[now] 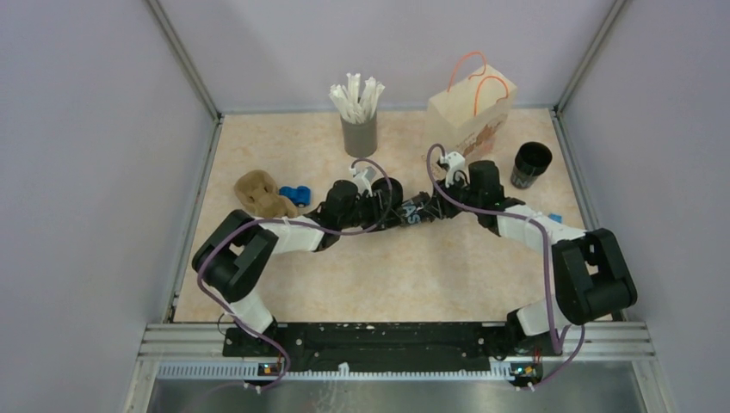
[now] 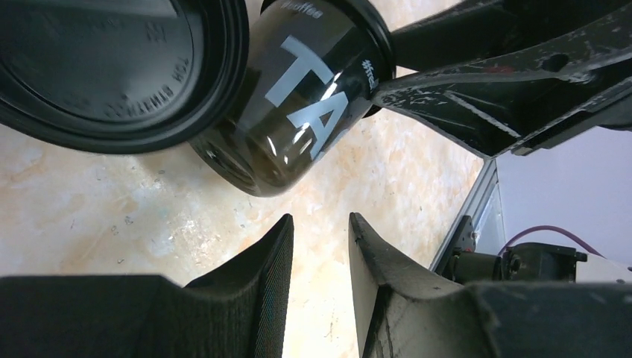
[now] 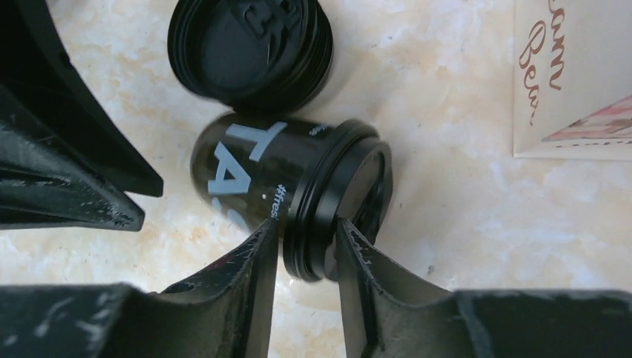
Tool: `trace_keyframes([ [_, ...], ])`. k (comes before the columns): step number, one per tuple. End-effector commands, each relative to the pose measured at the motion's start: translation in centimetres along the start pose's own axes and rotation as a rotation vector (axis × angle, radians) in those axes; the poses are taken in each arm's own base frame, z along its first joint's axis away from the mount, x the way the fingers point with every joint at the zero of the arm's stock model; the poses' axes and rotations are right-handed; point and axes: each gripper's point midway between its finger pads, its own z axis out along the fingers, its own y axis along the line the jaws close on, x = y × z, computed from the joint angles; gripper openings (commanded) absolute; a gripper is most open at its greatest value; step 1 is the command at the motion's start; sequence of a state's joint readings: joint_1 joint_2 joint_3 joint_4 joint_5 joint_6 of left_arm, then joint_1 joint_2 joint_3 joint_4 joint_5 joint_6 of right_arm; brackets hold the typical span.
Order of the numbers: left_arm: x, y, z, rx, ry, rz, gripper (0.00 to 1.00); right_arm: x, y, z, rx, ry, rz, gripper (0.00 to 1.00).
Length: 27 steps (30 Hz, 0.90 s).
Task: Pack the takeout coffee
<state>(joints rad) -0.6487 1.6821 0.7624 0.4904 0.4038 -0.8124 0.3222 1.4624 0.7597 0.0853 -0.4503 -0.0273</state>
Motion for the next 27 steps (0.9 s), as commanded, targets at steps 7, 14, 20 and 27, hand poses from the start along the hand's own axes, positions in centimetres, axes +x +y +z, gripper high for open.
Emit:
trace_keyframes([
  [7,-0.2,-0.1,1.1,0.052,0.004,0.009,0.39,-1.2,0.3,-1.6,0.006,-0.066,-0.061,0.28],
  [14,-0.3,-1.5,0.3,0.088,0.006,0.014,0.39,-2.5,0.3,-3.7,0.068,-0.085,-0.059,0.27],
  [20,-1.5,-3.8,-1.8,0.117,-0.031,0.040,0.41,-3.3,-0.8,-7.0,0.214,-0.082,-0.045,0.27],
  [27,-2.3,-6.1,-6.2,0.095,-0.079,0.094,0.71,-4.6,-3.3,-11.3,0.464,0.020,-0.079,0.28],
])
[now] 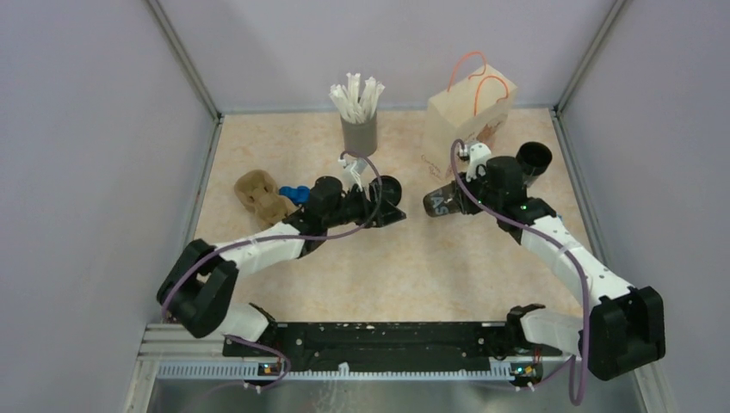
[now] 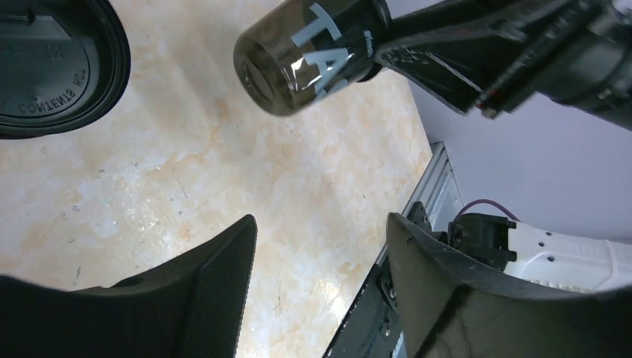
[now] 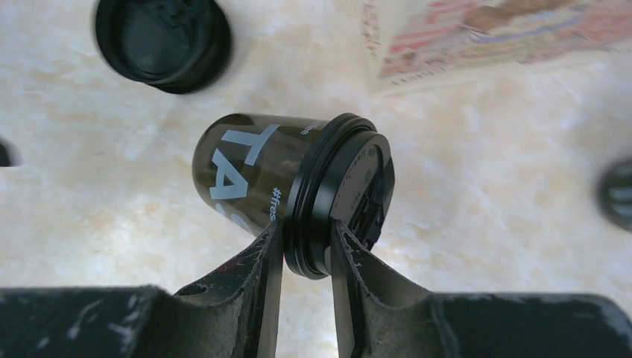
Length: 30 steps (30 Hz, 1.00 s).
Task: Pack the takeout coffee
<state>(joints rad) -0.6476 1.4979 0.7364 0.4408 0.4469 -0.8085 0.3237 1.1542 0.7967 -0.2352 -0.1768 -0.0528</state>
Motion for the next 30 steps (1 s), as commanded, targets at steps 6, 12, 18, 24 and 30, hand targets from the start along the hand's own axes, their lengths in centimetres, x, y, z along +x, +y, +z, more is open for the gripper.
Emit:
trace_keyframes([
  [6,-1.7,-4.9,-8.2,-0.032,-0.081,0.146,0.99,-1.7,-5.5,-6.1,0.447,0.240,-0.187,0.28],
  [12,-2.0,-5.9,-14.3,-0.109,-0.174,0.265,0.99,-0.2,-7.7,-8.6,0.670,0.497,-0.303,0.29],
  [18,-3.3,-6.0,-19.3,-0.218,-0.287,0.407,0.99,2.3,-8.8,-8.9,0.768,0.668,-0.345,0.31],
  [24,-3.7,-4.6,-21.6,-0.309,-0.344,0.489,0.99,4.6,-8.1,-7.7,0.722,0.684,-0.306,0.33],
  [30,-2.7,-3.4,-20.5,-0.303,-0.312,0.480,0.99,2.1,-7.3,-6.0,0.597,0.468,-0.075,0.36],
])
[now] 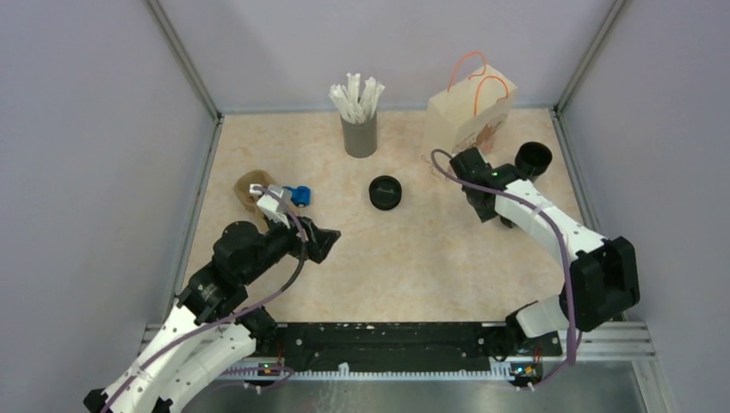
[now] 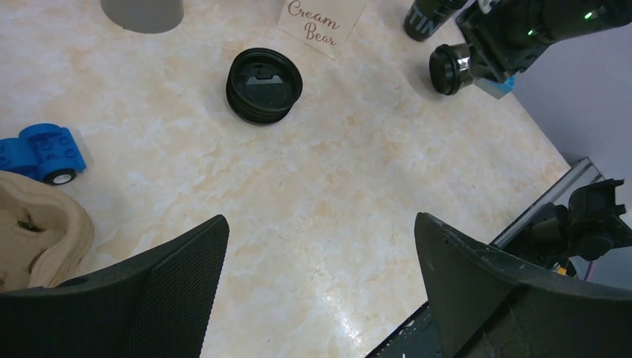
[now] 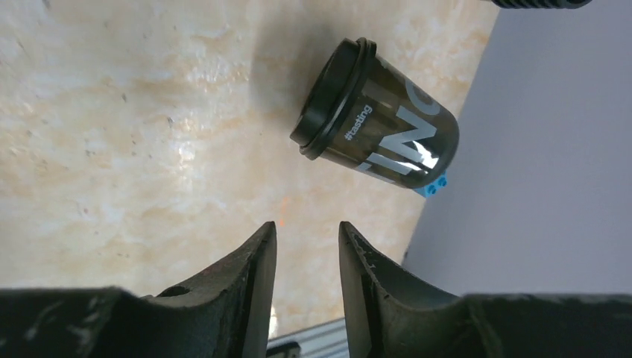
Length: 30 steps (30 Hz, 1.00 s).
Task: Pack the takeout coffee
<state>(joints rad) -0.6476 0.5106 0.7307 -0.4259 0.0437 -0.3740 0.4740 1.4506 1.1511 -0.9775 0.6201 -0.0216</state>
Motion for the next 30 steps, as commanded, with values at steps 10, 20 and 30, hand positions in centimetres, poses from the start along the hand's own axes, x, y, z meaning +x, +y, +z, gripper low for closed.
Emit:
trace_keyframes([
  [10,1.5,1.1,1.2,-0.019,0.023,0.044,0.99,-4.9,-1.4,0.7,-0.151,-0.239,0.415,0.56],
  [20,1.2,1.5,0.7,-0.039,0.010,0.074,0.99,-2.9,-5.1,3.9,0.156,-0.141,0.724,0.55],
  [30,1.4,1.1,0.5,-0.010,0.014,0.086,0.99,-2.4,-6.5,5.0,0.177,-0.135,1.156,0.55],
])
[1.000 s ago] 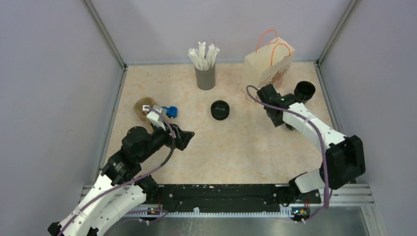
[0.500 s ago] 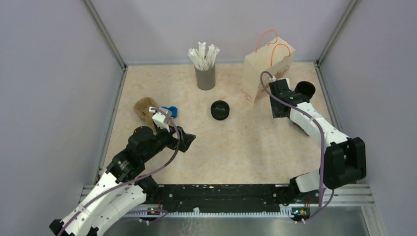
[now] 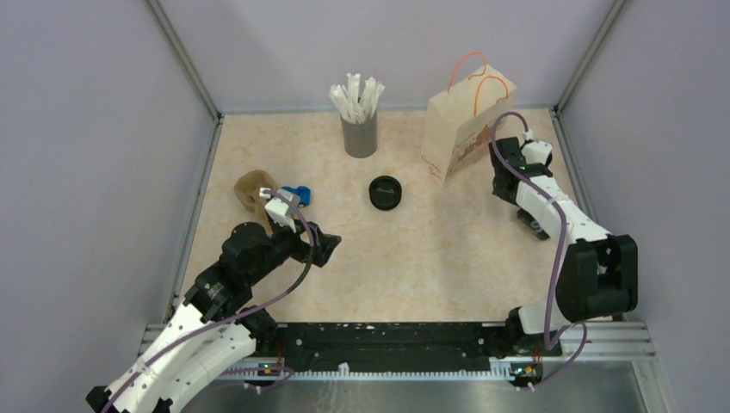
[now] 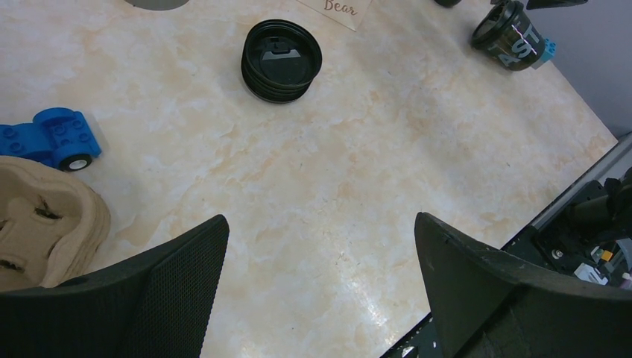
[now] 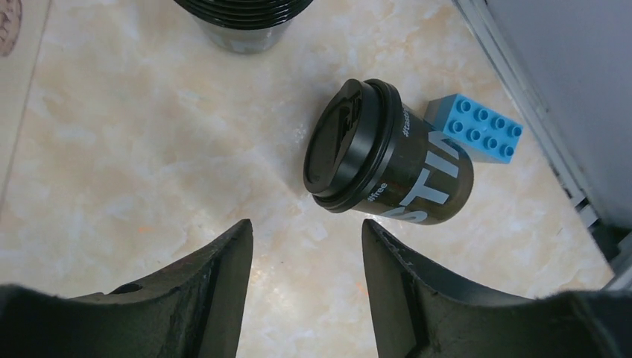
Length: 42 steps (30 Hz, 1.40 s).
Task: Pack the takeout coffee
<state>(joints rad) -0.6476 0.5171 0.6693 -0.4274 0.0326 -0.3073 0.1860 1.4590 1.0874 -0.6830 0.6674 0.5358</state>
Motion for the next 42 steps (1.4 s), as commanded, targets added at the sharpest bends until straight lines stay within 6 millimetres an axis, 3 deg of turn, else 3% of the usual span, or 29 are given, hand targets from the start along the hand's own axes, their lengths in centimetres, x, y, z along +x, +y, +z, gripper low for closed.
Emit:
trace_keyframes([
  [1,-1.3,-0.4,-0.4,0.021,-0.049,0.024,0.99,-1.7,-0.2,-0.5,0.008,-0.055,0.292,0.53],
  [7,-1.6,-0.5,-0.8,0.025,-0.071,0.030,0.99,-2.3,-2.0,0.3,0.143,-0.055,0.357,0.52],
  [16,-1.6,-0.6,-0.8,0.036,-0.072,0.035,0.99,-1.5,-3.4,1.3,0.245,-0.004,0.333,0.53],
  [22,-1.6,-0.6,-0.8,0.037,-0.071,0.037,0.99,-1.0,-3.0,2.2,0.260,0.016,0.314,0.53],
  [28,-1.7,-0.5,-0.9,0.027,-0.077,0.036,0.99,0.9,-2.1,3.7,0.271,0.074,0.275,0.52],
  [30,-1.7,-0.4,-1.0,0.023,-0.080,0.036,0.99,1.3,-2.1,3.7,0.262,0.081,0.275,0.48],
  [32,-1.8,-0.3,-1.0,0.021,-0.085,0.039,0.99,1.4,-1.9,3.6,0.237,0.083,0.278,0.37],
  [36,-1.8,0.1,-1.0,-0.004,-0.083,0.038,0.99,1.2,-1.0,2.7,0.139,0.087,0.285,0.22],
  [42,-2.0,1.0,-1.0,-0.057,-0.093,0.028,0.99,0.7,0.7,0.2,-0.094,0.064,0.296,0.19],
])
